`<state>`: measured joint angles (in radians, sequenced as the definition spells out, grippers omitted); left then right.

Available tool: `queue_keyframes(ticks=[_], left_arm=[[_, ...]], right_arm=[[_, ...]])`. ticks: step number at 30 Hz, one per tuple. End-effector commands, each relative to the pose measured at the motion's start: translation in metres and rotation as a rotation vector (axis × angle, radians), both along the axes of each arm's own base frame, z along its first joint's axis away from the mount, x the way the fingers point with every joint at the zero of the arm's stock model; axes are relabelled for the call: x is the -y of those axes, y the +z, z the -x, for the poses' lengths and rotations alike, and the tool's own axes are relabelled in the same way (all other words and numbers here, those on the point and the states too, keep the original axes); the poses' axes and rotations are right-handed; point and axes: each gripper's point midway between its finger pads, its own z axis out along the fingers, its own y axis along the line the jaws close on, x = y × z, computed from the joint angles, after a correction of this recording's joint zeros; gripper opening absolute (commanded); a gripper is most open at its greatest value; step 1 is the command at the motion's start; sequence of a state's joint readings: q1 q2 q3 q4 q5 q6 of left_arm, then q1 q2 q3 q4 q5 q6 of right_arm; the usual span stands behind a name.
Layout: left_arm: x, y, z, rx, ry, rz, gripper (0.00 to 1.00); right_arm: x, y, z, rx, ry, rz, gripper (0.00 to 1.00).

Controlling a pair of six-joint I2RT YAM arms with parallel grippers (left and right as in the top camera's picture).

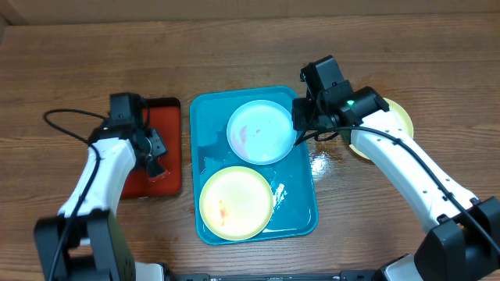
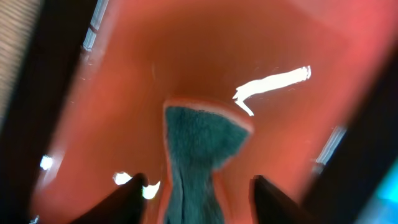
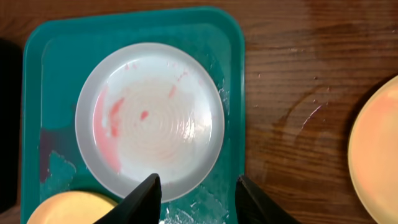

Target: Clean dirty plates on tray and stack at the side

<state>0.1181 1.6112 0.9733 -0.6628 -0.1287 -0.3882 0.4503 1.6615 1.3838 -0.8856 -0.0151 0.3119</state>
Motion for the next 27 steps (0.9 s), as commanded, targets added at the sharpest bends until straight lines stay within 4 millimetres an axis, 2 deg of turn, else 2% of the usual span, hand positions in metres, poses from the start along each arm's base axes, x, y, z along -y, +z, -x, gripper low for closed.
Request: queue_keyframes(ticks=[1,3,4,5,8,11,14,15,17,21,23,27], left_arm=[[-0.001,-0.03,0.004,-0.067,0.005,0.0,0.38],[0.0,-0.045,0.005,-0.098,0.003,0.007,0.35],[0.001,-0.052,0.006,-0.117,0.001,0.014,0.22],[0.001,-0.058,0.007,-0.131,0.0,0.019,0.04],[0.007,-0.061,0.007,-0.136,-0.006,0.052,0.04],[0.01,-0.045,-0.001,-0.099,-0.012,0.071,0.04],[0.009,-0.019,-0.009,-0.052,-0.029,0.06,0.04],[0.008,0.001,-0.015,-0.017,-0.056,0.048,0.04],[0.008,0.027,-0.022,0.024,-0.098,0.03,0.04],[-0.002,0.063,-0.026,0.073,-0.125,-0.045,0.04],[-0.012,0.068,-0.022,0.069,-0.102,-0.1,0.04],[-0.013,0.064,-0.021,0.055,-0.101,-0.103,0.04]], right_arm=[[-0.005,0.01,0.004,-0.007,0.023,-0.035,0.4],[-0.003,0.009,0.006,-0.021,0.016,-0.033,0.4],[-0.003,0.008,0.007,-0.024,0.016,-0.031,0.4],[-0.003,0.008,0.008,-0.028,0.016,-0.029,0.4],[-0.002,0.007,0.01,-0.036,0.016,-0.025,0.4],[-0.001,0.006,0.011,-0.041,0.014,-0.022,0.36],[0.012,0.006,0.004,-0.033,-0.086,0.0,0.36],[0.024,0.006,-0.001,-0.018,-0.166,0.024,0.39],[0.043,0.007,-0.01,0.003,-0.268,0.05,0.44],[0.061,0.007,-0.022,0.016,-0.329,0.029,0.53],[0.061,0.004,-0.024,0.009,-0.283,0.011,0.54],[0.047,-0.007,-0.019,-0.027,-0.142,-0.012,0.56]])
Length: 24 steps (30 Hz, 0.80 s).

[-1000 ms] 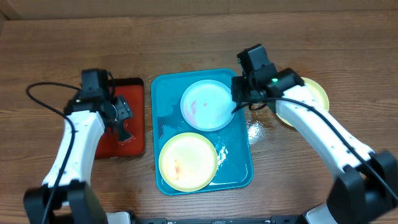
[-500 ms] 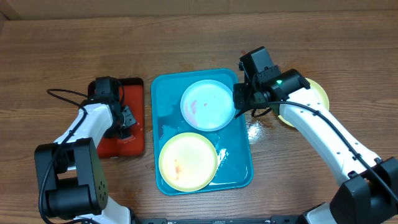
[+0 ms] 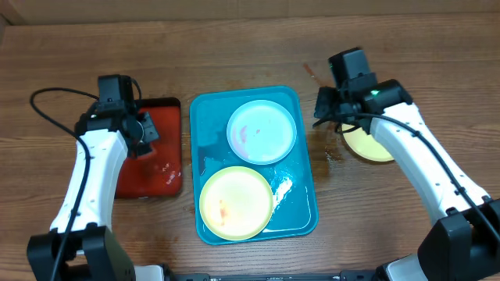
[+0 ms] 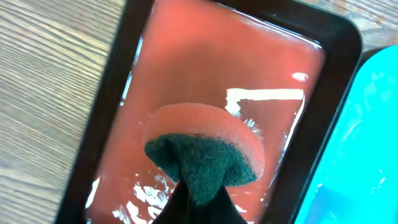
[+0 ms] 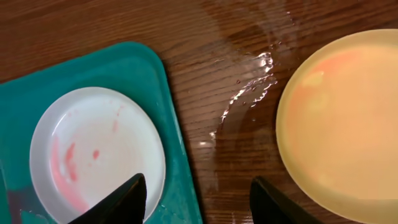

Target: Clean dirty plates on tray and stack at the side

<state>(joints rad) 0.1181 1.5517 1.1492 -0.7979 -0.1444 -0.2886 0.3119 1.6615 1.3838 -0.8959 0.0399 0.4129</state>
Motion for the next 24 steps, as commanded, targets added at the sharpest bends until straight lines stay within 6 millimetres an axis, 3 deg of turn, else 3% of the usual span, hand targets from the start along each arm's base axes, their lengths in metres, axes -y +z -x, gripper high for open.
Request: queue_keyframes(ticks=[1,6,9,13,19,24], left_arm=[[-0.007,-0.003,0.002,-0.03,-0.011,-0.046,0.04],[0.001,-0.012,0.0,-0.05,-0.061,-0.015,0.04],[0.006,-0.014,-0.001,-0.05,-0.086,0.009,0.04],[0.01,-0.01,-0.004,-0.046,-0.107,0.006,0.04],[0.022,0.016,-0.013,-0.029,-0.145,0.002,0.04],[0.039,0.035,-0.019,-0.016,-0.199,-0.001,0.04]], right_arm=[[-0.013,-0.014,0.004,-0.033,0.112,-0.014,0.57],[-0.02,-0.052,0.001,-0.095,0.147,-0.017,0.57],[-0.033,-0.067,0.0,-0.116,0.234,-0.048,0.6],[-0.035,-0.082,-0.006,-0.126,0.236,-0.047,0.61],[-0.068,-0.098,-0.001,-0.143,0.365,-0.125,0.56],[-0.064,-0.13,-0.003,-0.165,0.314,0.002,0.49]])
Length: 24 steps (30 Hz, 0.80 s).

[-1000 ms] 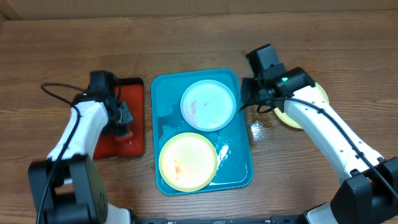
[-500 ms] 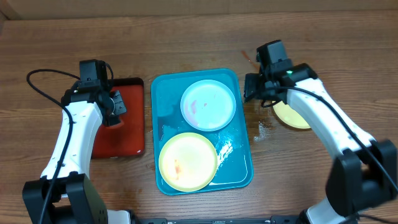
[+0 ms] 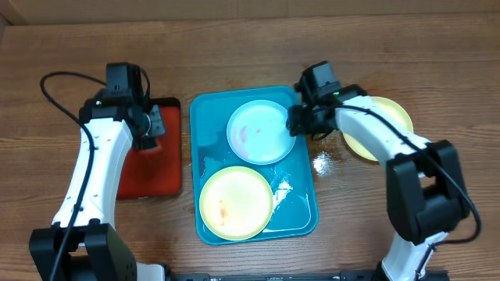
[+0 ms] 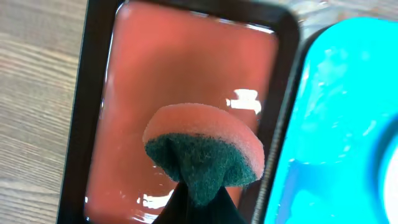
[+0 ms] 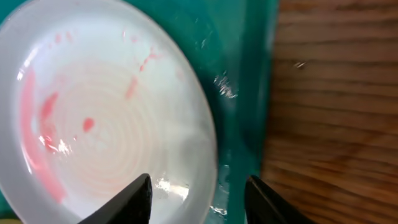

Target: Clean dirty plates on tray and stack at the side

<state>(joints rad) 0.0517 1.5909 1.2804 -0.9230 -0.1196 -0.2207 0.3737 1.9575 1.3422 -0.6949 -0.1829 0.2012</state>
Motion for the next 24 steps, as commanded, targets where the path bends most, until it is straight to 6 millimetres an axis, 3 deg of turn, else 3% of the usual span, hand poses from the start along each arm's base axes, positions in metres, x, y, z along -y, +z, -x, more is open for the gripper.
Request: queue_keyframes(ticks=[1,8,10,11,17,18,21,24], left_arm=[[0.016,0.016,-0.01,0.029,-0.083,0.0,0.04],[0.045,0.018,-0.015,0.044,-0.182,0.016,0.04],[0.05,0.019,-0.017,0.057,-0.187,0.038,0.04],[0.057,0.02,-0.02,0.069,-0.201,0.075,0.04],[0.118,0.031,-0.04,0.179,-0.329,0.293,0.04],[0.136,0.029,-0.047,0.198,-0.36,0.302,0.04],[0.171,0.013,-0.053,0.187,-0.398,0.329,0.04],[0.211,-0.022,-0.056,0.135,-0.422,0.359,0.04]], right_arm=[[0.006,-0.023,-0.002,0.004,-0.022,0.101,0.49],[0.001,-0.026,-0.001,-0.006,-0.013,0.084,0.33],[-0.003,-0.025,0.001,-0.015,0.005,0.061,0.09],[-0.006,-0.025,0.003,-0.024,0.013,0.045,0.04],[-0.022,-0.026,0.021,-0.077,0.058,0.016,0.04],[-0.024,-0.027,0.022,-0.068,0.06,0.034,0.04],[-0.019,-0.028,0.02,-0.062,-0.02,0.079,0.04],[-0.019,-0.028,0.017,-0.056,-0.046,0.078,0.04]])
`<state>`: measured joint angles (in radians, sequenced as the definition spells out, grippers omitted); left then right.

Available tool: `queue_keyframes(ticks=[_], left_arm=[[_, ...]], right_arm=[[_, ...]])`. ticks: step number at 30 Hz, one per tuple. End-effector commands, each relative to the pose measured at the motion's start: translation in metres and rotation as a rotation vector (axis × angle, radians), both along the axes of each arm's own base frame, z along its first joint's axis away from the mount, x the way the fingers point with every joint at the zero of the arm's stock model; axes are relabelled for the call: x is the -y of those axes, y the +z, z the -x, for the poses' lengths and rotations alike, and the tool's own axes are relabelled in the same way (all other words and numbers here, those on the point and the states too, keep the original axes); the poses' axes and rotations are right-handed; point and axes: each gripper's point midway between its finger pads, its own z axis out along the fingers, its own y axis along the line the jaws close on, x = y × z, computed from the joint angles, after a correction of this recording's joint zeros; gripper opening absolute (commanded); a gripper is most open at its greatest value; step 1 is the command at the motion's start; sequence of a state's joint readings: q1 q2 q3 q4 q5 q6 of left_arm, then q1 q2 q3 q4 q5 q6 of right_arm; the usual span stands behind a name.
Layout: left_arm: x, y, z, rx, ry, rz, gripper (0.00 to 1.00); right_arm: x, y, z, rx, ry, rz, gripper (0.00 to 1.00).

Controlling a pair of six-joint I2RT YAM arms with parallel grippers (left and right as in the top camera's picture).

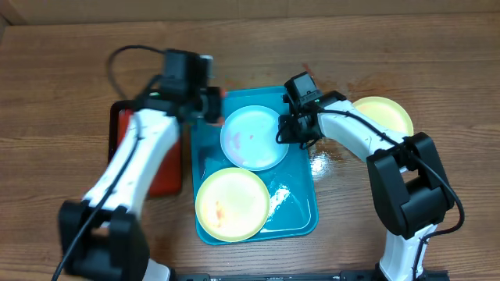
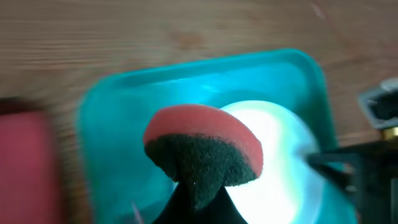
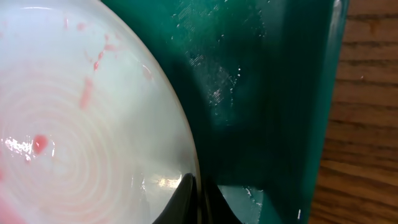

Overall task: Clean dirty plates on tray and stack at the side
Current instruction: 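Scrub the white plate with the sponge in the left gripper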

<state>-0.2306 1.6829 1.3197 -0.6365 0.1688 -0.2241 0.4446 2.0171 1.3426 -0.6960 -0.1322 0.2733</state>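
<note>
A white plate (image 1: 251, 138) smeared with red lies at the back of the teal tray (image 1: 301, 211); a yellow plate (image 1: 232, 203) with an orange stain lies at the tray's front. My right gripper (image 1: 283, 131) is shut on the white plate's right rim (image 3: 189, 155). My left gripper (image 1: 205, 101) is shut on a red sponge with a dark scouring face (image 2: 202, 146), held above the tray's back left, beside the white plate (image 2: 273, 180). Another yellow plate (image 1: 383, 115) rests on the table at the right.
A red tray with a black rim (image 1: 160, 176) sits left of the teal tray. Water glistens on the wood (image 1: 324, 162) between the teal tray and the right yellow plate. Cables trail from the left arm.
My left gripper has moved with the sponge from over the red tray to over the teal tray by the white plate. My right gripper, open at the plate's rim, has shut on it.
At first my left gripper stood open round the sponge in the red tray and my right hung open over the white plate. Then the left held the sponge lifted and the right was by the side yellow plate. The right came back to the white plate and now grips it.
</note>
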Motion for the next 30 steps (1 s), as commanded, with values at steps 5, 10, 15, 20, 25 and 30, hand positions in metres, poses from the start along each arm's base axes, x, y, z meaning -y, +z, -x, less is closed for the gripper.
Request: queue_keyframes(ticks=[5,10,15,20,25,30], left_arm=[[0.085,-0.097,0.001,-0.175,-0.045,0.064,0.04],[0.069,-0.134,0.006,-0.254,0.033,-0.006,0.04],[0.01,-0.145,0.019,-0.285,0.155,-0.303,0.04],[-0.048,-0.139,0.033,-0.31,0.225,-0.571,0.04],[-0.067,-0.139,0.036,-0.351,0.28,-0.566,0.04],[-0.016,-0.148,0.027,-0.381,0.123,-0.259,0.04]], right_arm=[[-0.003,-0.002,0.0,0.009,-0.034,0.02,0.04],[-0.003,-0.002,0.0,0.003,-0.063,0.013,0.04],[-0.003,-0.002,0.0,-0.001,-0.079,0.011,0.04],[-0.003,-0.002,0.0,-0.002,-0.08,0.011,0.04],[-0.003,-0.002,0.0,-0.003,-0.084,0.011,0.04],[-0.003,-0.002,0.0,-0.002,-0.084,0.01,0.04]])
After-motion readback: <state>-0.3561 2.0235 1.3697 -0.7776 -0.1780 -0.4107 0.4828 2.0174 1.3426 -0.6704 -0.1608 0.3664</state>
